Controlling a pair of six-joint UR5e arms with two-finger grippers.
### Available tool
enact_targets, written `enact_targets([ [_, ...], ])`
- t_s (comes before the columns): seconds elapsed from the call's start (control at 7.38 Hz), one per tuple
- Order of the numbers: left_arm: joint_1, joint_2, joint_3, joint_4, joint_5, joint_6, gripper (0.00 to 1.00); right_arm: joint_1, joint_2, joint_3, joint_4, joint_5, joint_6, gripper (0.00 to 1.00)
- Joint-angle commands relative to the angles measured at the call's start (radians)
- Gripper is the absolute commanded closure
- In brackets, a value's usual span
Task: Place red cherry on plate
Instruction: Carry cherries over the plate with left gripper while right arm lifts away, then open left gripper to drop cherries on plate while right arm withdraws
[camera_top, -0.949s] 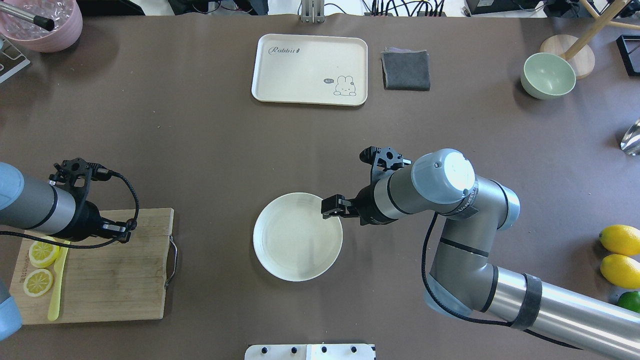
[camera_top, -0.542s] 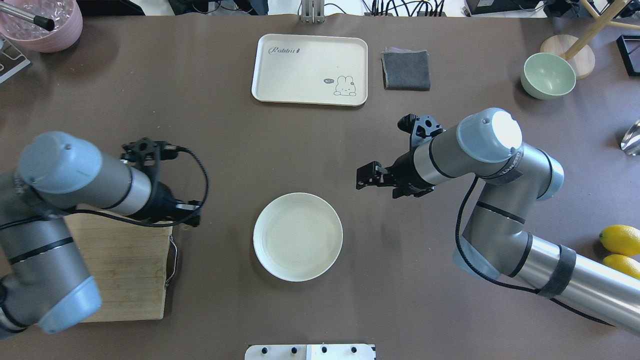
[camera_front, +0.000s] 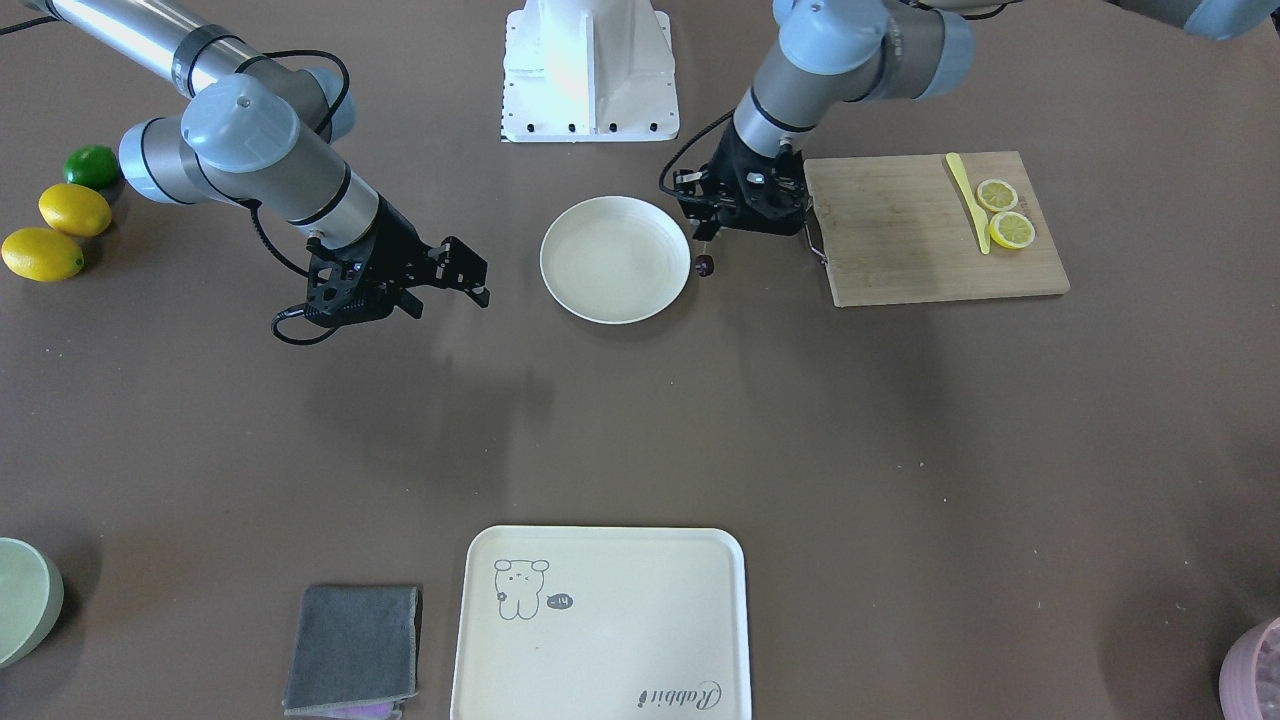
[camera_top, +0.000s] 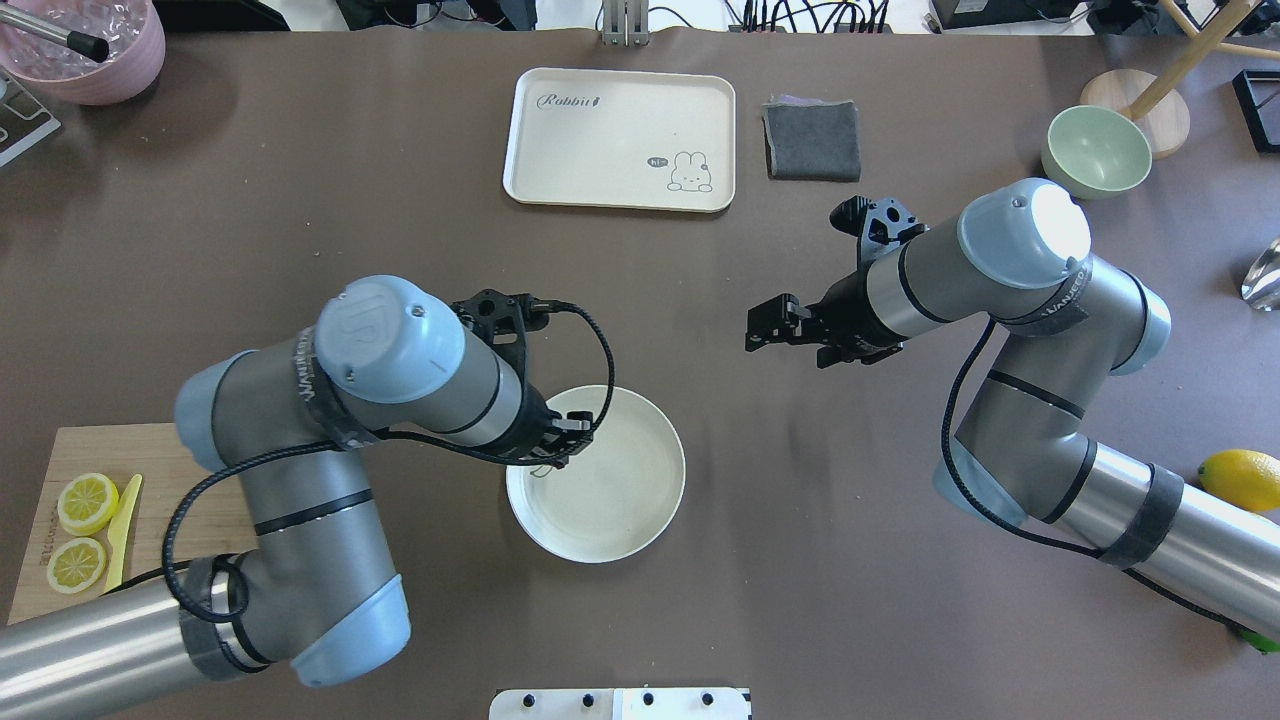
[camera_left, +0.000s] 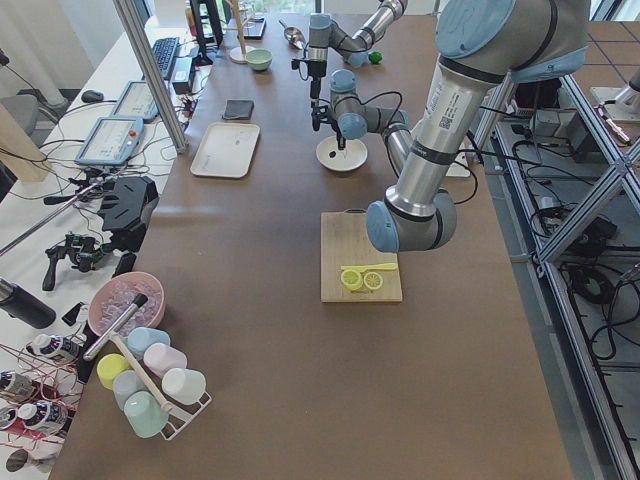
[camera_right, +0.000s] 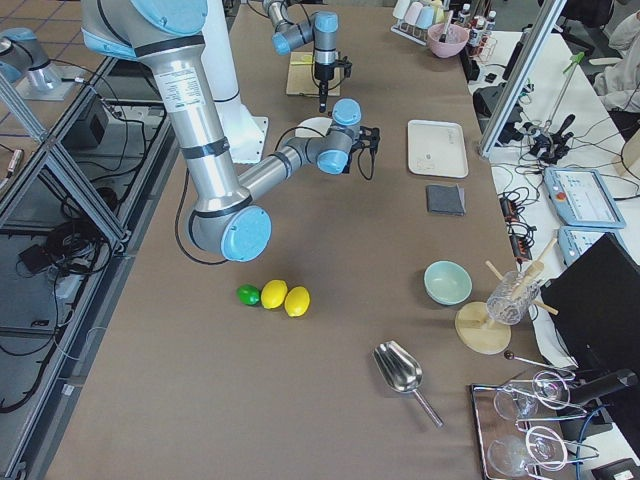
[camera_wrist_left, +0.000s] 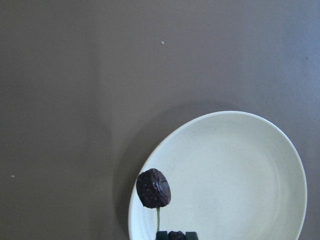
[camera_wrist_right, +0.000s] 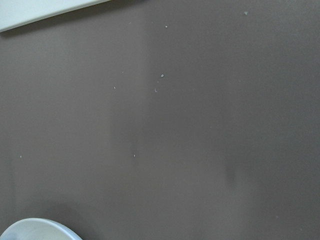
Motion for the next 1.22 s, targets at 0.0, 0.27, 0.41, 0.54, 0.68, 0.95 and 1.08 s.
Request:
enact_targets([
  [0.0,0.017,-0.056,0.058,0.003,0.060,-0.027,0.03,0.015,-0.011,0.004,0.000,0.002,-0.008,0.00],
  [0.27,0.007,-0.028,0.024,0.006,0.105,-0.019,0.02,0.016,-0.011,0.010,0.000,0.000,-0.007,0.00],
  [0.41,-0.015,0.015,-0.035,0.031,0.103,-0.016,0.02,0.024,-0.013,0.010,0.000,0.002,-0.008,0.00],
  [0.54,-0.070,0.068,-0.097,0.090,0.081,0.072,0.02,0.047,-0.030,0.013,0.000,0.003,-0.010,0.00],
  [0.68,-0.151,0.087,-0.124,0.191,0.024,0.210,0.02,0.066,-0.054,0.013,-0.002,0.003,-0.051,0.00],
  [0.95,-0.373,0.122,-0.121,0.334,-0.104,0.536,0.02,0.189,-0.128,0.014,-0.075,0.046,-0.304,0.00],
  [1.08,-0.485,0.183,-0.110,0.341,-0.170,0.716,0.02,0.281,-0.155,0.016,-0.144,0.081,-0.456,0.00],
])
